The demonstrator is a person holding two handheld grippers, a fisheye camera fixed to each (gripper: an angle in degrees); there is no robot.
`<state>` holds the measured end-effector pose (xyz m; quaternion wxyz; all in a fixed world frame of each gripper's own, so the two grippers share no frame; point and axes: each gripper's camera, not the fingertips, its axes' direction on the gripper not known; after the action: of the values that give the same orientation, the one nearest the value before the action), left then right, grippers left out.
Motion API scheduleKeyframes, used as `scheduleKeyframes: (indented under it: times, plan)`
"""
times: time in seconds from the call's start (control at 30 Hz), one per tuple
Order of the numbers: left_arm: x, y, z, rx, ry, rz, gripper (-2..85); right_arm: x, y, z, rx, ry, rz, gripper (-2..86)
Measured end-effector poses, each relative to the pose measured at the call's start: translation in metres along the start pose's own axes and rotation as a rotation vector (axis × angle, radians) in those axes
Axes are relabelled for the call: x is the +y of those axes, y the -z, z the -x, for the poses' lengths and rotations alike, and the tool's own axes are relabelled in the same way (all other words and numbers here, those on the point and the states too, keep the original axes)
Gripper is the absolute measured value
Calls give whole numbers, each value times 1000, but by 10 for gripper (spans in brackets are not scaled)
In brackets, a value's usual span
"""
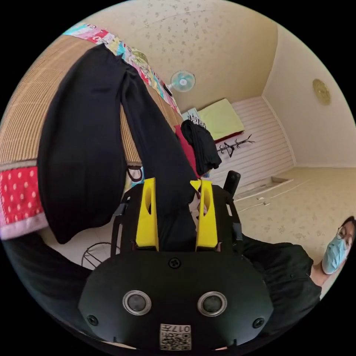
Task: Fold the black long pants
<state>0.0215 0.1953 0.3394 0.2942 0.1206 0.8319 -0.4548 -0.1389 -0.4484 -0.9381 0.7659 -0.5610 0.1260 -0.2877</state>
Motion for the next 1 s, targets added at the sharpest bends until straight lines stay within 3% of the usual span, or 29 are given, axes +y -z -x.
scheduleKeyframes:
  times: [0.17,0.23,0.4,0.7,0.87,1.0]
  plan:
    - [-58,-52,8,58,-9,89,134,-24,-59,14,-51,99,159,20]
    - [-53,-64,17,19,-6,86,77,-14,-65,11,-35,115,178,23]
    - [-26,-67,48,32,35,42,33,20,-67,-34,-87,70,235,36]
    - [-3,-40,84,113,110,-42,11,-81,-87,-200,115,-258,82,95]
    - [-5,-52,71,180,78,-33,-1,-171,-120,-340,232,-623,-55,106]
    - [-13,-61,52,194,-10,13,-5,-234,-149,-413,217,-659,-118,124]
